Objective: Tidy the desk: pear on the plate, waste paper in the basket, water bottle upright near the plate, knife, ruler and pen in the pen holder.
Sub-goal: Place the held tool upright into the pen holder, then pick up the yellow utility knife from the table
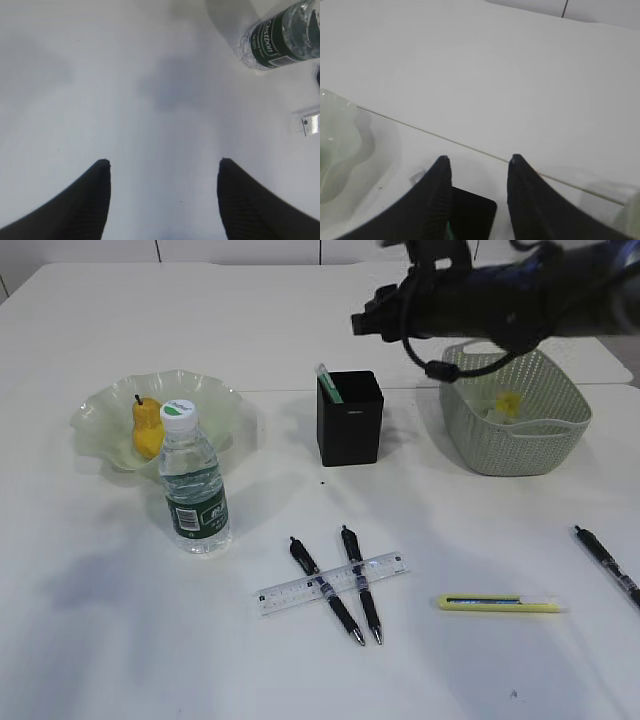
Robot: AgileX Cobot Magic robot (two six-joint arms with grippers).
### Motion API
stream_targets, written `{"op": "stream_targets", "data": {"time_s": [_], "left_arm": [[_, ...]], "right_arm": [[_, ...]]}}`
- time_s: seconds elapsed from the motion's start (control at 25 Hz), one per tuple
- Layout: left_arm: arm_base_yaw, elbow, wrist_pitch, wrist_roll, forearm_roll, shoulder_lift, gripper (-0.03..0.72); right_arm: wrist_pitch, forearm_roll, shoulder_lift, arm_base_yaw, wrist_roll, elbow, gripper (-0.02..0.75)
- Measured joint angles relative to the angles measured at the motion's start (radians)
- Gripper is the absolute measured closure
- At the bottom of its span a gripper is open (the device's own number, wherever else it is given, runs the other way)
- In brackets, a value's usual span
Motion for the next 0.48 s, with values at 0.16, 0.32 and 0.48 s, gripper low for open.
{"op": "stream_targets", "data": {"time_s": [0.16, 0.32, 0.48], "left_arm": [[0.0, 0.0, 0.0, 0.0, 0.0, 0.0, 0.214], [0.0, 0.0, 0.008, 0.0, 0.0, 0.0, 0.214], [0.0, 0.0, 0.024, 0.0, 0.0, 0.0, 0.214]], "right_arm": [[0.172, 0.0, -0.131, 0.0, 0.003, 0.0, 0.455], [0.342, 0.002, -0.243, 0.0, 0.003, 0.0, 0.455], [0.53, 0.08, -0.308, 0.0, -0.083, 0.0, 0.455]]}}
